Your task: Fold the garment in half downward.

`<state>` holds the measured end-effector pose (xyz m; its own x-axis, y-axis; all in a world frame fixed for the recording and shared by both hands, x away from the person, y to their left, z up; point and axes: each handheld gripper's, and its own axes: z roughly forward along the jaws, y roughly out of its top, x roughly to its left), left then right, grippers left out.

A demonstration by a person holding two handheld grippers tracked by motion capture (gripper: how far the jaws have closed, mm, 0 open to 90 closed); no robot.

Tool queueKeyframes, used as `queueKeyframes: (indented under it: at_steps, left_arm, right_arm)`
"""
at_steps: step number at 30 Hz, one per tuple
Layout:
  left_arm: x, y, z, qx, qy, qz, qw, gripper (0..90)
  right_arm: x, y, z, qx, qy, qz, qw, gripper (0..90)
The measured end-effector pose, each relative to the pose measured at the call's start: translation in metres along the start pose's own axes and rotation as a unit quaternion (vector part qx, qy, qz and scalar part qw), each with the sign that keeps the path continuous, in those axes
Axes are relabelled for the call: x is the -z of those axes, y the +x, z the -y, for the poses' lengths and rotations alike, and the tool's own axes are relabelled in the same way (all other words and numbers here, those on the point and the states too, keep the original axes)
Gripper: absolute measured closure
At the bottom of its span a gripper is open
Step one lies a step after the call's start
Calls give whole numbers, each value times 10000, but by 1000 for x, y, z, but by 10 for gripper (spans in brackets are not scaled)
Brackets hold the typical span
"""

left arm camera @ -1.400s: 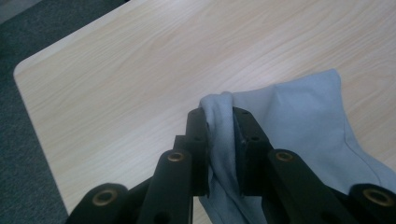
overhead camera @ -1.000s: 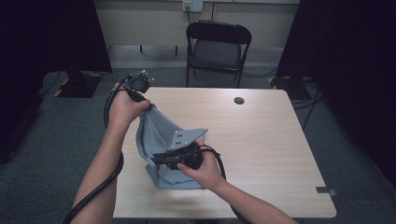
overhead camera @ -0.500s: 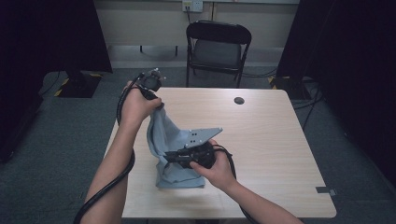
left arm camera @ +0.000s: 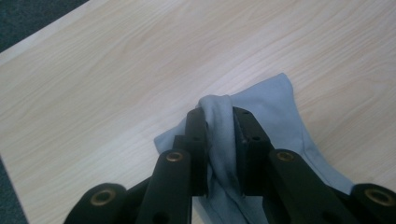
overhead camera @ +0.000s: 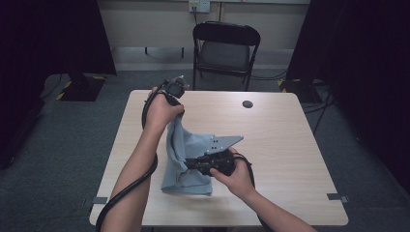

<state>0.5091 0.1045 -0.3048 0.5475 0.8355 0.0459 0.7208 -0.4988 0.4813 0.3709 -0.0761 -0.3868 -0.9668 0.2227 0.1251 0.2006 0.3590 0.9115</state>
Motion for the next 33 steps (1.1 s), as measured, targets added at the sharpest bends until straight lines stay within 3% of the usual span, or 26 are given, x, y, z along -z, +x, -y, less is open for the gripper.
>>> queueKeyframes:
  at_steps: [19,33]
  left_arm:
    - [-38,-31,-21,-272,167,226,9992,773]
    - [-69,-49,-29,-412,345,387,9978,770]
  right_arm:
    - [18,-9,25,-201,12,167,9997,865]
    - [22,-15,43,-350,66,226,9991,865]
